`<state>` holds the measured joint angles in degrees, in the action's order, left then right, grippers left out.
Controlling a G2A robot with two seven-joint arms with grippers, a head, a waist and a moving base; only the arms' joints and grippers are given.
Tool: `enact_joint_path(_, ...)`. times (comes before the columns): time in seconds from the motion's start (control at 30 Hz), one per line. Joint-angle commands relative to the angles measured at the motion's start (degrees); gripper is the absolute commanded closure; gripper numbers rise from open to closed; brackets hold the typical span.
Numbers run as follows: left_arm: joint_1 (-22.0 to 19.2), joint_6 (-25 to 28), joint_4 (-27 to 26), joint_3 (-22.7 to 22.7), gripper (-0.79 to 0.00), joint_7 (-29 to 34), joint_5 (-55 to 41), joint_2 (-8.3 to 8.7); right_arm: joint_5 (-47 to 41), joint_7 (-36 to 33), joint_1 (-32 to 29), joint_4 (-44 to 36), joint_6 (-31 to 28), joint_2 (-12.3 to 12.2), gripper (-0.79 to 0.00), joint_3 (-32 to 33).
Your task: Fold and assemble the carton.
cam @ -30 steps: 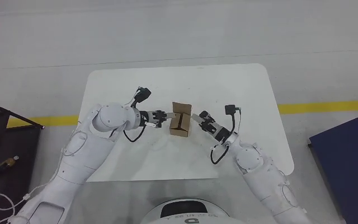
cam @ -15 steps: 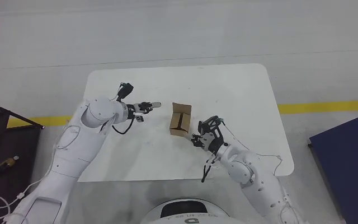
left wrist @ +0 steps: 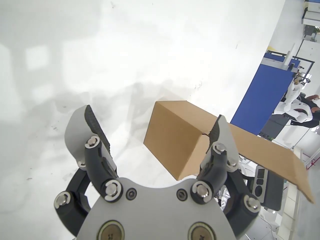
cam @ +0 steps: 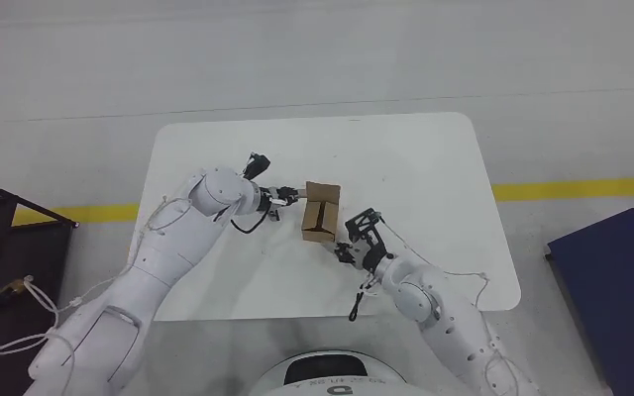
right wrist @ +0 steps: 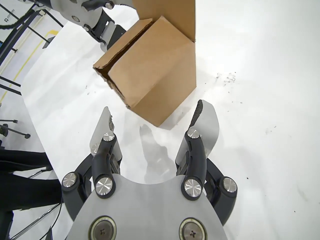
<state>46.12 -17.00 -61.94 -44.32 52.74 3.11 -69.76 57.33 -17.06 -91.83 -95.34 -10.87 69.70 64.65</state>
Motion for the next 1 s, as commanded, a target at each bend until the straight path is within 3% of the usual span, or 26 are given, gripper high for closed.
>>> enact_joint_path(0.0, -0.18, 1.22, 0.81, -0.17, -0.785, 0.47, 0.11, 0.02, -1.07, 0.61, 0.80, 1.34, 0.20, 0.06, -0.542, 0.42)
enact_joint_path(0.17, 0.22, 5.50, 0.53, -1.35, -0.785, 3.61, 1.41, 0.81, -1.52, 3.03, 2.04, 3.51, 2.27, 0.11, -0.545, 1.92)
enact_joint_path(0.43, 3.84, 6.32, -3.47, -5.54, -0.785, 7.21, 1.54, 2.86, -3.63, 4.73, 3.61, 5.22, 4.83, 0.34, -0.646, 3.32)
enact_joint_path(0.77, 11.82, 5.01, -15.09, -11.33, -0.785, 13.34, 2.79, 6.08, -10.25, 4.21, 6.89, 7.91, 0.44, 0.97, -0.671, 2.24)
enact_joint_path(0.97, 18.17, 2.22, -21.82, -18.57, -0.785, 11.54, 5.58, 8.60, -14.76, 4.36, 7.16, 8.54, -1.46, 1.02, -0.683, 3.37)
